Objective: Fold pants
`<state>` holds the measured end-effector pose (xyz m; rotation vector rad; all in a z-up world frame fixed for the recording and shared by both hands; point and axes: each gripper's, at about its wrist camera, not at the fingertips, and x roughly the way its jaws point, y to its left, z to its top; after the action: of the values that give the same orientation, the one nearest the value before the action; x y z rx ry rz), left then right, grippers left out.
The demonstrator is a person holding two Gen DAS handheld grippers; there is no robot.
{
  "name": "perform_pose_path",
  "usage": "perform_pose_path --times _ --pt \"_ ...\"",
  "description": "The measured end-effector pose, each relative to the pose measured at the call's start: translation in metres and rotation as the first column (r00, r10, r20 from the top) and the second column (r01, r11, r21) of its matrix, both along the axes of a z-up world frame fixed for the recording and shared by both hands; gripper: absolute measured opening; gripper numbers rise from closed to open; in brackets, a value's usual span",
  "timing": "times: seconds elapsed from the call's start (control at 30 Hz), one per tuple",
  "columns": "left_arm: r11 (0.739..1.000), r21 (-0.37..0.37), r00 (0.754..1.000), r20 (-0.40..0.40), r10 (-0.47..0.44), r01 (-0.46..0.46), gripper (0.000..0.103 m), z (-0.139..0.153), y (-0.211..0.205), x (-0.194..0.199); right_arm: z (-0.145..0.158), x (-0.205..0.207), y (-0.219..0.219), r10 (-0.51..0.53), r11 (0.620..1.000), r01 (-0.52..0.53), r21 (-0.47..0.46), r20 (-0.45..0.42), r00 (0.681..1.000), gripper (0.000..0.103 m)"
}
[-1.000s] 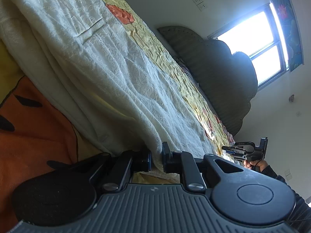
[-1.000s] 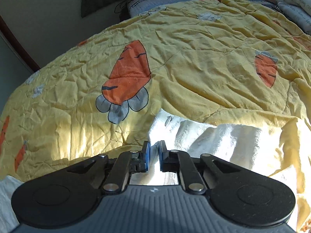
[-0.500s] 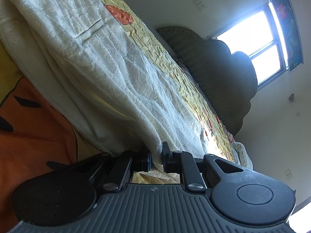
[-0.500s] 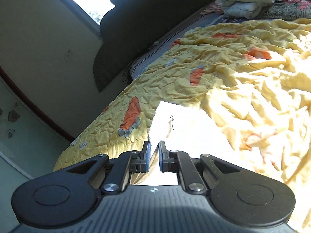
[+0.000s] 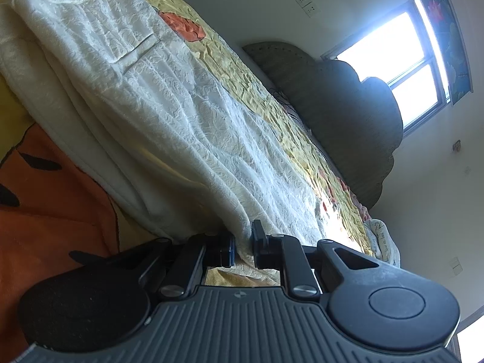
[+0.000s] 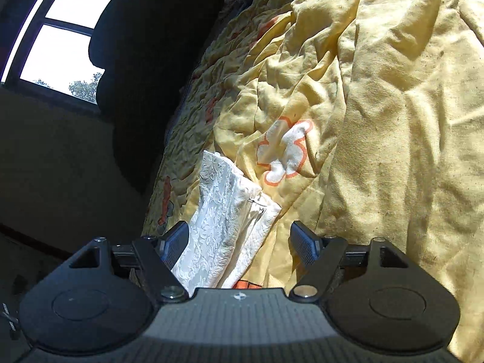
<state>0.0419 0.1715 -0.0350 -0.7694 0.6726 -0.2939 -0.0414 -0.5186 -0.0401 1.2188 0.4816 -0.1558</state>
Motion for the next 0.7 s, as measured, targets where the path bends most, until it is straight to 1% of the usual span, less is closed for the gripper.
perform_pose_path --times 0.03,0.1,0.13,0.17,0.27,0.3,0.37,0.43,0.47,0.5,0.53,0.57,0.63,0.7 --pt "1.000 0.005 1.000 0.001 0.000 0.000 0.019 0.000 -0.001 0.000 0.001 0.005 0.001 0.009 1.000 -0.009 -0.004 -0.008 1.000 0.075" --pt "1.000 0.015 1.000 0.003 0.001 -0.001 0.020 0.001 -0.003 0.000 0.000 0.015 -0.003 0.034 0.999 -0.034 0.012 0.002 0.999 0.075" --pt "1.000 0.015 1.000 0.003 0.000 0.000 0.021 0.001 -0.003 0.000 -0.001 0.019 -0.003 0.054 0.998 -0.054 0.018 -0.001 0.999 0.075" --pt "1.000 0.015 1.000 0.005 -0.003 0.003 0.026 0.003 -0.004 0.000 0.000 0.026 -0.002 0.074 0.997 -0.074 0.008 -0.006 0.997 0.074" --pt "0.998 0.056 1.000 0.010 0.008 -0.008 0.026 0.014 -0.010 -0.004 0.004 0.048 0.006 0.126 0.992 -0.127 -0.020 -0.028 0.992 0.075" --pt "0.998 0.056 1.000 0.010 0.024 -0.025 0.029 0.019 -0.011 -0.007 0.005 0.054 0.010 0.144 0.989 -0.145 -0.020 -0.026 0.989 0.076" --pt "0.997 0.034 0.998 0.020 0.067 -0.067 0.052 0.032 -0.013 -0.016 0.005 0.063 0.018 0.193 0.981 -0.194 -0.021 -0.019 0.981 0.076" --pt "0.995 0.002 0.995 0.036 0.097 -0.097 0.061 0.040 -0.013 -0.024 0.006 0.066 0.024 0.192 0.981 -0.192 -0.025 -0.002 0.981 0.076" --pt "0.994 -0.020 0.993 0.035 0.109 -0.108 0.064 0.043 -0.012 -0.027 0.005 0.064 0.025 0.167 0.985 -0.167 -0.029 0.000 0.986 0.071" --pt "0.993 -0.035 0.993 0.023 0.117 -0.116 0.065 0.044 -0.012 -0.028 0.003 0.064 0.025 0.148 0.989 -0.148 -0.028 -0.017 0.989 0.027" --pt "0.991 -0.046 0.992 0.003 0.123 -0.123 0.067 0.045 -0.012 -0.028 -0.002 0.064 0.024 0.131 0.991 -0.132 -0.023 -0.030 0.991 0.006" --pt "0.991 -0.046 0.992 -0.008 0.129 -0.129 0.067 0.045 -0.012 -0.029 -0.001 0.061 0.025 0.117 0.992 -0.117 -0.039 -0.017 0.993 0.006" --pt "0.989 -0.048 0.990 -0.024 0.140 -0.141 0.067 0.047 -0.012 -0.031 0.013 0.053 0.027 0.114 0.990 -0.111 -0.085 0.027 0.993 0.006" --pt "0.987 -0.071 0.989 -0.032 0.141 -0.143 0.067 0.050 -0.011 -0.034 0.038 0.039 0.026 0.124 0.984 -0.111 -0.138 0.089 0.988 0.006"
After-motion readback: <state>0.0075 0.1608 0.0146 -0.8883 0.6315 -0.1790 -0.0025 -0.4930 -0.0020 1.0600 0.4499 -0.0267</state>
